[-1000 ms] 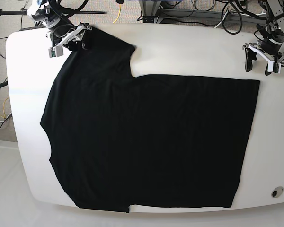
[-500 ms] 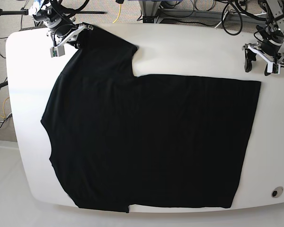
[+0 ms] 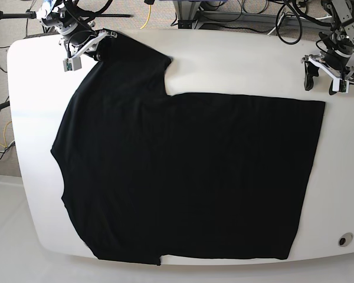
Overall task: Fold the T-shirt properly
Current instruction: 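Lower the left gripper onto the shirt's body corner and pinch it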
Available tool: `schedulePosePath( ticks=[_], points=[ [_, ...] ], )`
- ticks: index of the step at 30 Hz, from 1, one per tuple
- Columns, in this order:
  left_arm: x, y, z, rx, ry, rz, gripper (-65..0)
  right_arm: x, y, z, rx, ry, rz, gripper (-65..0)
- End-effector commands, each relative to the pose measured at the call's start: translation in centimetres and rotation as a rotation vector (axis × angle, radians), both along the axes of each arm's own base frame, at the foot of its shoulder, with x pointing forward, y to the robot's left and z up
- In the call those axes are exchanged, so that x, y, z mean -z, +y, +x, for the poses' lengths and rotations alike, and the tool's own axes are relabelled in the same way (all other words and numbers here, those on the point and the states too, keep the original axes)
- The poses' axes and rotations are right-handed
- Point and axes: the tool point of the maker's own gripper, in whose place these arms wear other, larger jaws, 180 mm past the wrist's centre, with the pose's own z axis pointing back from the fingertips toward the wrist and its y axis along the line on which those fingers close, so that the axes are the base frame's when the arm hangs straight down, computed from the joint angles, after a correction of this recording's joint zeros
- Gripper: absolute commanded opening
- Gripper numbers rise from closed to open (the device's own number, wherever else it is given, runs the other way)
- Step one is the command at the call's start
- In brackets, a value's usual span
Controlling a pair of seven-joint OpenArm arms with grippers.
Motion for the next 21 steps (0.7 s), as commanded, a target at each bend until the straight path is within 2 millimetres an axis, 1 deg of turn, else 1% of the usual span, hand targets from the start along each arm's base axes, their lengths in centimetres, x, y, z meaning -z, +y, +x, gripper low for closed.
schedulePosePath(
  ticks=[1, 9, 13, 17, 21],
  points=[
    [-1.8, 0.5, 1.4, 0.008, -0.06, 0.016, -17.5, -0.6, 0.2, 0.5, -0.004, -0.028, 0.002, -58.9],
    [-2.4, 0.4, 2.2, 0.011, -0.082, 0.011, -17.6, -0.5, 0.8, 0.5, -0.013, -0.026, 0.015, -57.3],
    [-3.4, 0.7, 2.9, 0.004, -0.115, -0.003, -17.4, -0.4, 1.0, 0.3, -0.016, -0.021, 0.022, -56.0],
    [-4.0, 0.7, 3.7, 0.011, -0.131, -0.003, -17.6, -0.4, 1.2, 0.3, -0.021, -0.02, 0.026, -56.1],
    [-4.3, 0.7, 4.9, 0.016, -0.136, 0.0, -17.5, -0.3, 0.8, 0.2, -0.015, -0.014, 0.017, -57.7]
  ],
)
